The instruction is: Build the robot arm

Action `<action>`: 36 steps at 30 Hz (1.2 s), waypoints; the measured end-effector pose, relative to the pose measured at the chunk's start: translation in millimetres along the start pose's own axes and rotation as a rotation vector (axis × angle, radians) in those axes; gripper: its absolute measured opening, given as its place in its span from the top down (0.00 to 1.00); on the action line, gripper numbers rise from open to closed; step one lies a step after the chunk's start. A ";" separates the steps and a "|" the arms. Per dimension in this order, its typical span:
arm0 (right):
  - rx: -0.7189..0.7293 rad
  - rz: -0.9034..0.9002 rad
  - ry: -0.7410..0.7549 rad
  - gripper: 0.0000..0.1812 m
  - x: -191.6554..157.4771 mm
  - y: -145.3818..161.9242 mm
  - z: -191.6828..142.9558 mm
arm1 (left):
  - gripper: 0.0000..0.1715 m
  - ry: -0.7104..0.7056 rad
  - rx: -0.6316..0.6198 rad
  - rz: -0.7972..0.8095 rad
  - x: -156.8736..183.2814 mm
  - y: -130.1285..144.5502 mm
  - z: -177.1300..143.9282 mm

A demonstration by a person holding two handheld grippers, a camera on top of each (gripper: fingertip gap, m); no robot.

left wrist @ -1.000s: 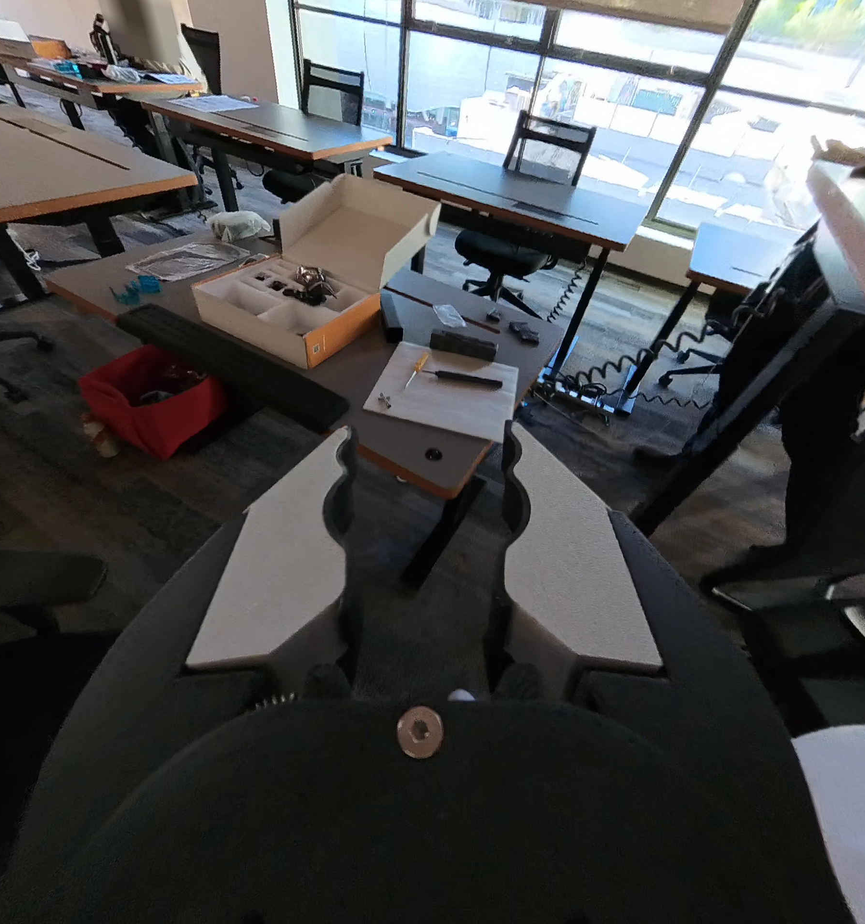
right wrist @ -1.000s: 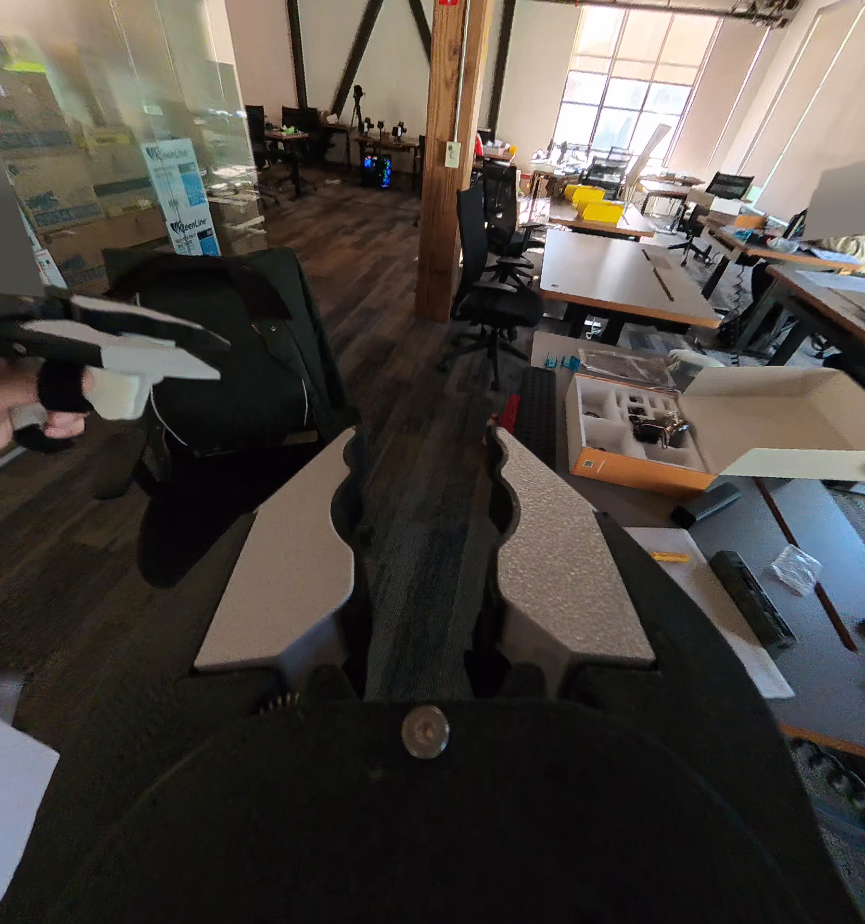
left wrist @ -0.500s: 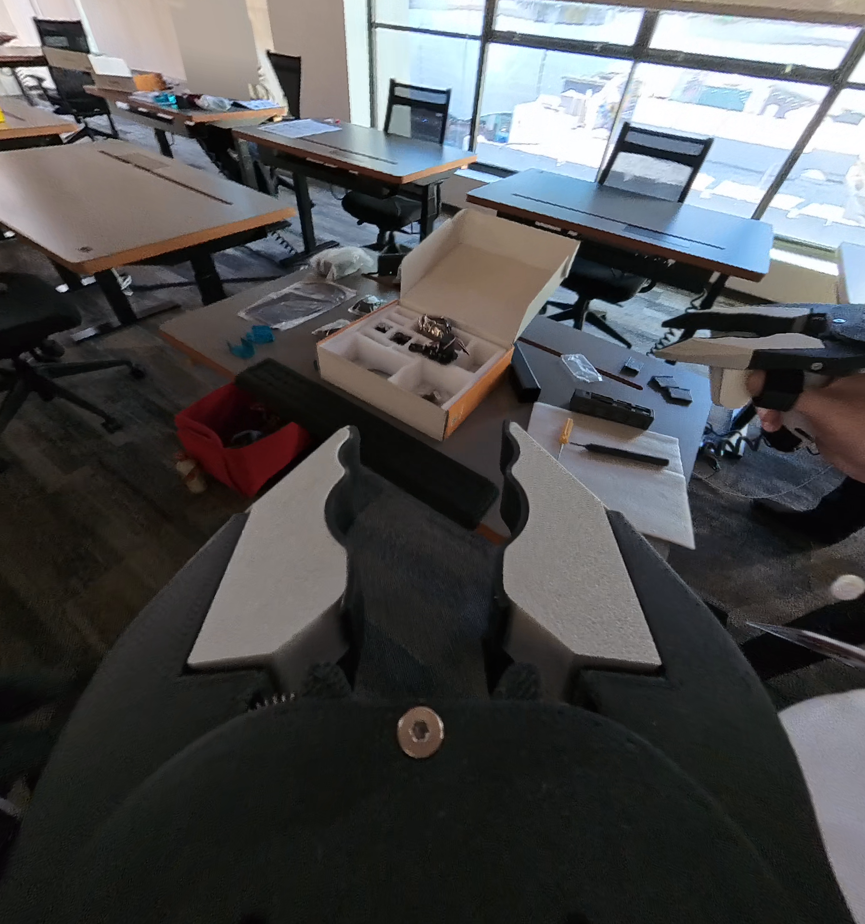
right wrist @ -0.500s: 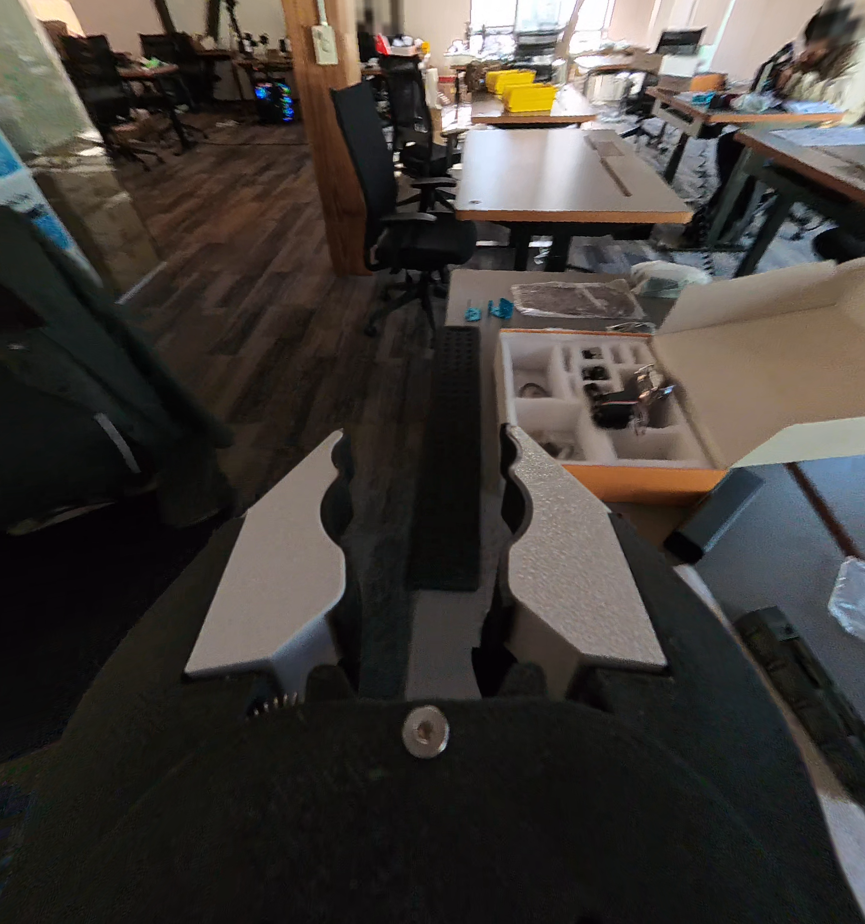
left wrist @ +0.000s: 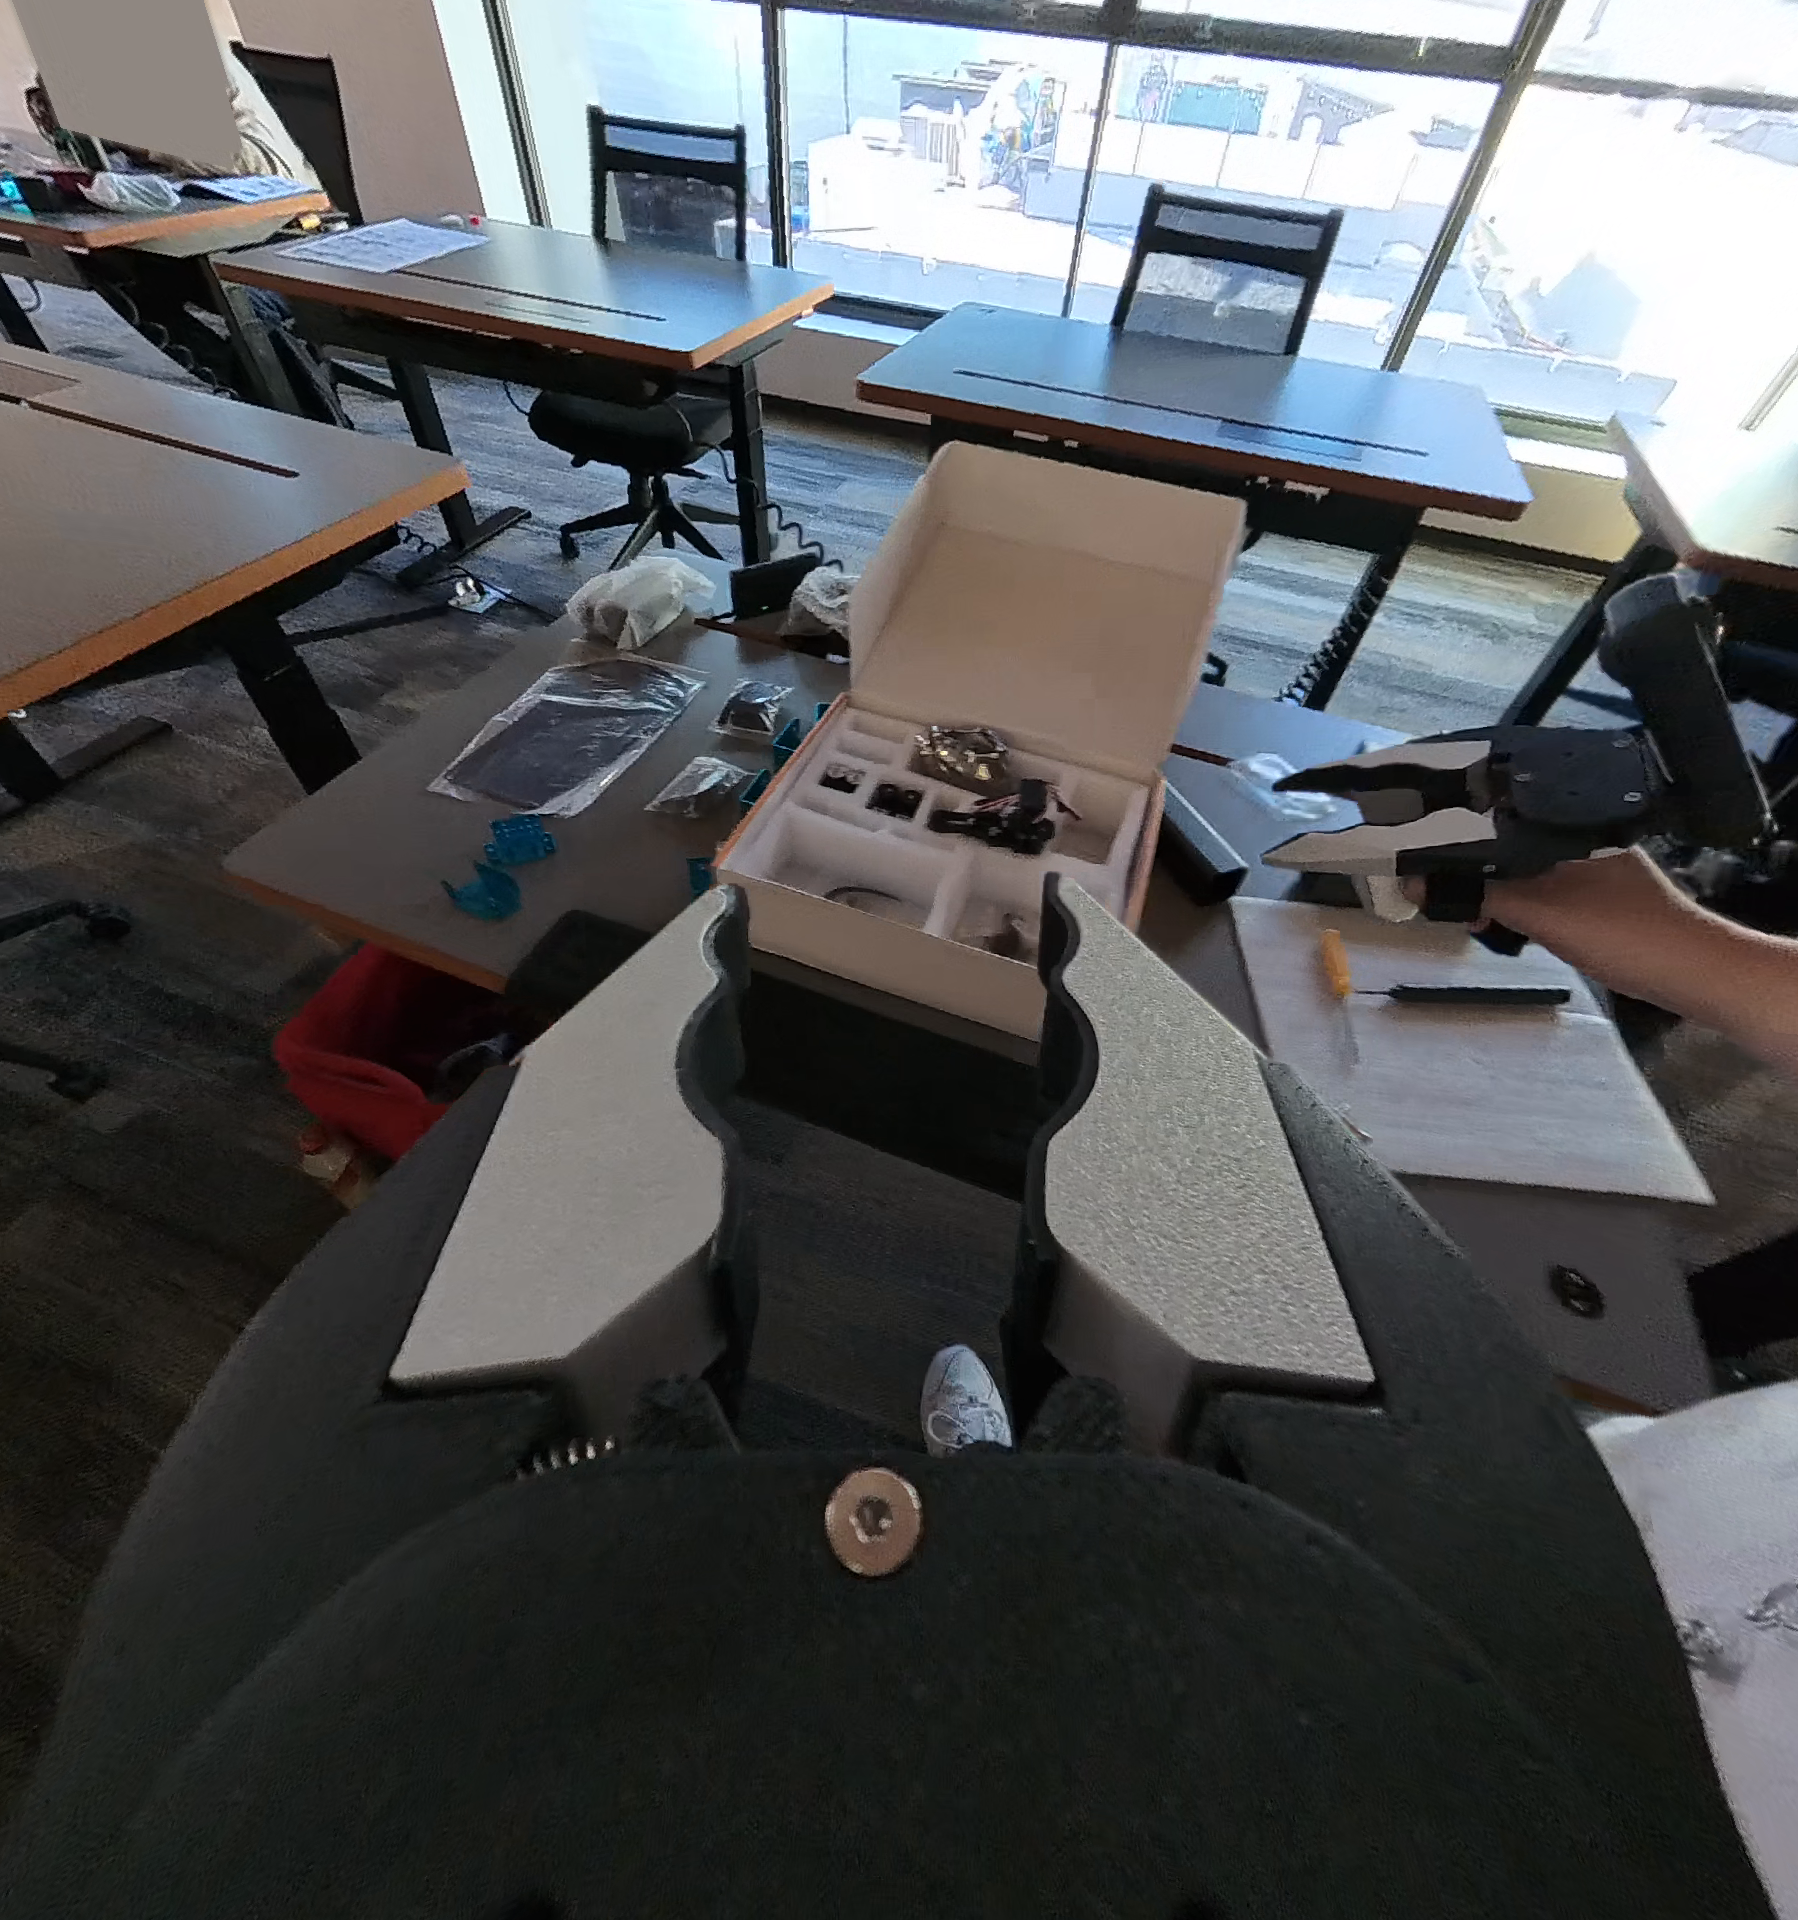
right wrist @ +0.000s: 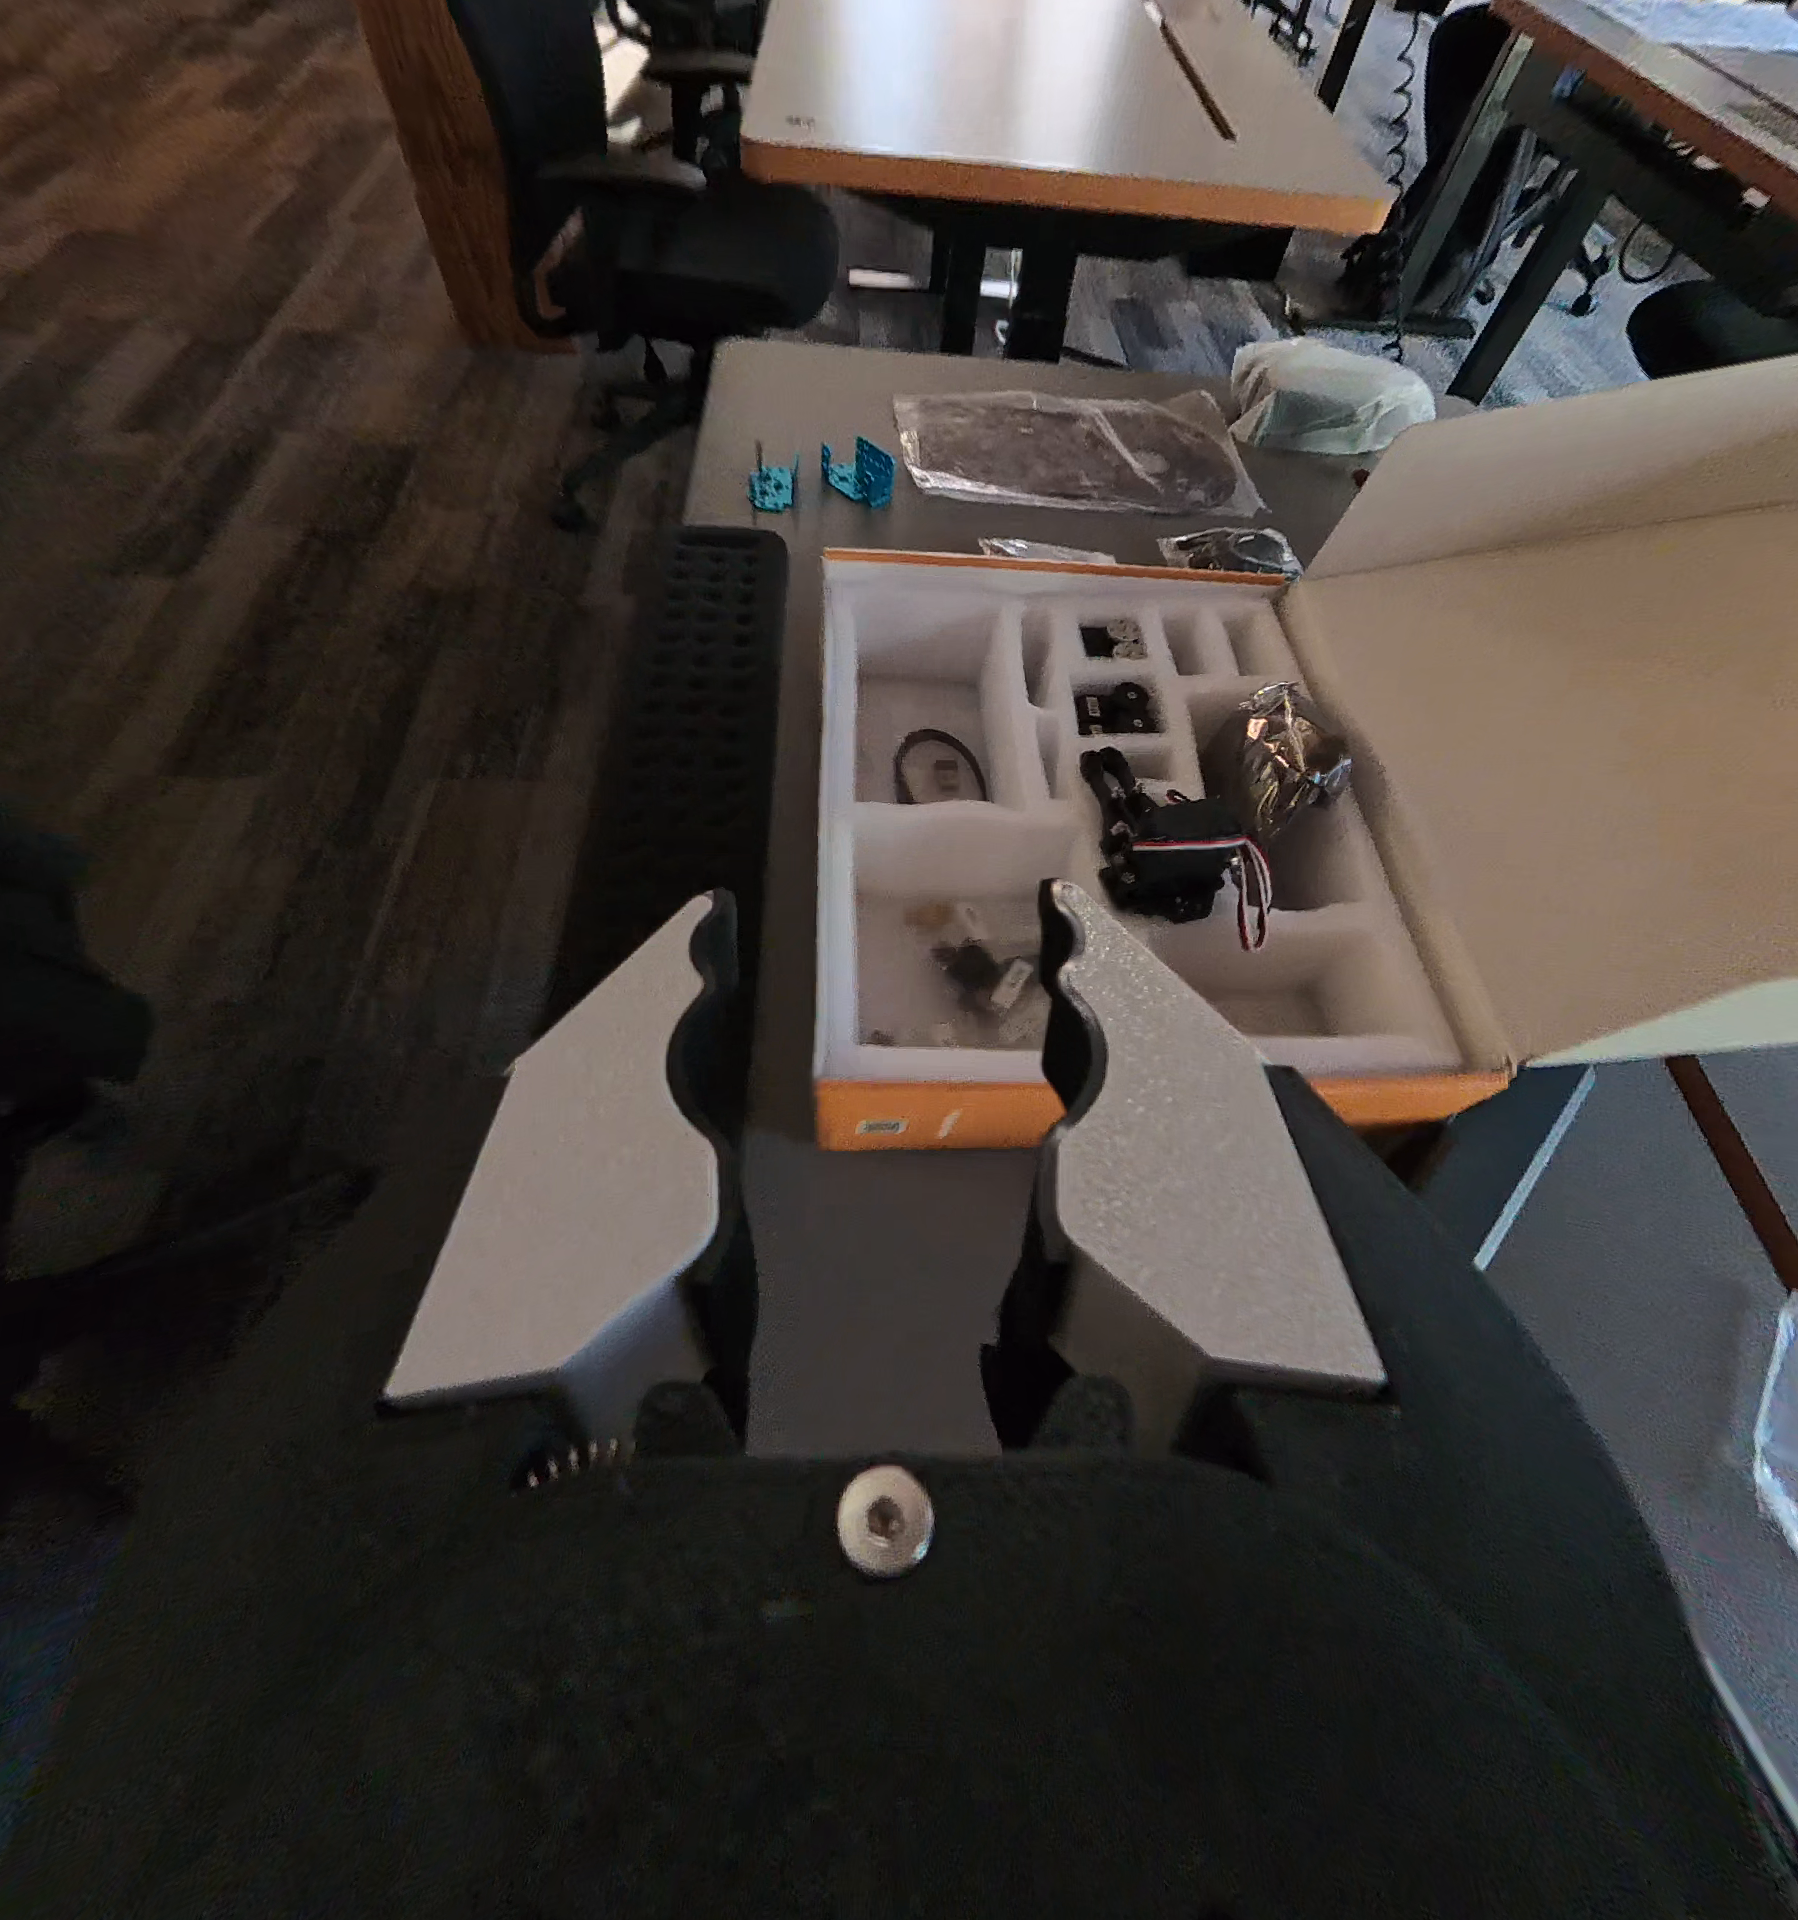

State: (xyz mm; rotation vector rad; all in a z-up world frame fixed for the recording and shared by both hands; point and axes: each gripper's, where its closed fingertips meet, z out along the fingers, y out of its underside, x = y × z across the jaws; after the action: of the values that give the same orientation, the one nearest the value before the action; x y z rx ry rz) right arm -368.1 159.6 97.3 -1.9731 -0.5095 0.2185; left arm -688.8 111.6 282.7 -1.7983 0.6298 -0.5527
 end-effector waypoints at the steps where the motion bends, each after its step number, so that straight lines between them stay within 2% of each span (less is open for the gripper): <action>1: -0.020 -0.013 -0.002 0.67 11.5 5.0 20.6 | 0.68 -0.001 0.002 -0.008 -15.6 -0.1 14.6; 4: -0.114 -0.051 0.008 0.65 48.4 23.4 76.5 | 0.69 -0.006 0.016 -0.042 -61.3 -6.0 57.6; 8: -0.200 -0.089 0.017 0.65 85.9 37.0 133.6 | 0.69 0.006 0.000 -0.048 -111.1 -20.0 108.0; 11: -0.276 -0.097 0.014 0.64 99.8 42.6 161.3 | 0.69 -0.009 -0.024 -0.021 -142.9 -30.5 139.9; 15: -0.258 -0.060 0.059 0.63 110.5 28.7 187.4 | 0.71 0.076 -0.056 -0.002 -168.3 -41.5 188.1; 17: -0.259 -0.011 0.076 0.67 110.6 24.6 199.5 | 0.71 0.130 -0.090 0.028 -181.1 -42.4 217.1; 20: -0.289 0.063 0.097 0.80 105.2 17.1 218.2 | 0.71 0.243 -0.106 0.060 -195.7 -48.6 262.0; 24: -0.361 0.101 0.212 0.84 113.6 7.7 246.5 | 0.70 0.393 -0.104 0.130 -217.1 -56.7 313.8; 26: -0.398 0.145 0.247 0.83 117.3 8.2 263.6 | 0.70 0.450 -0.117 0.156 -230.7 -59.0 329.9; 31: -0.541 0.181 0.186 0.82 116.7 29.1 306.6 | 0.72 0.512 -0.135 0.169 -267.0 -61.7 347.5; 36: -0.696 0.160 0.152 0.82 125.5 50.9 317.9 | 0.72 0.519 -0.163 0.158 -294.7 -55.9 356.7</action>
State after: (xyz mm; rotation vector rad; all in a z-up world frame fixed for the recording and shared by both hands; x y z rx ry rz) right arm -360.8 455.8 -80.4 -2.6874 -0.3510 -0.0207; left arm -671.6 572.1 213.0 -1.7395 1.1885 -0.8900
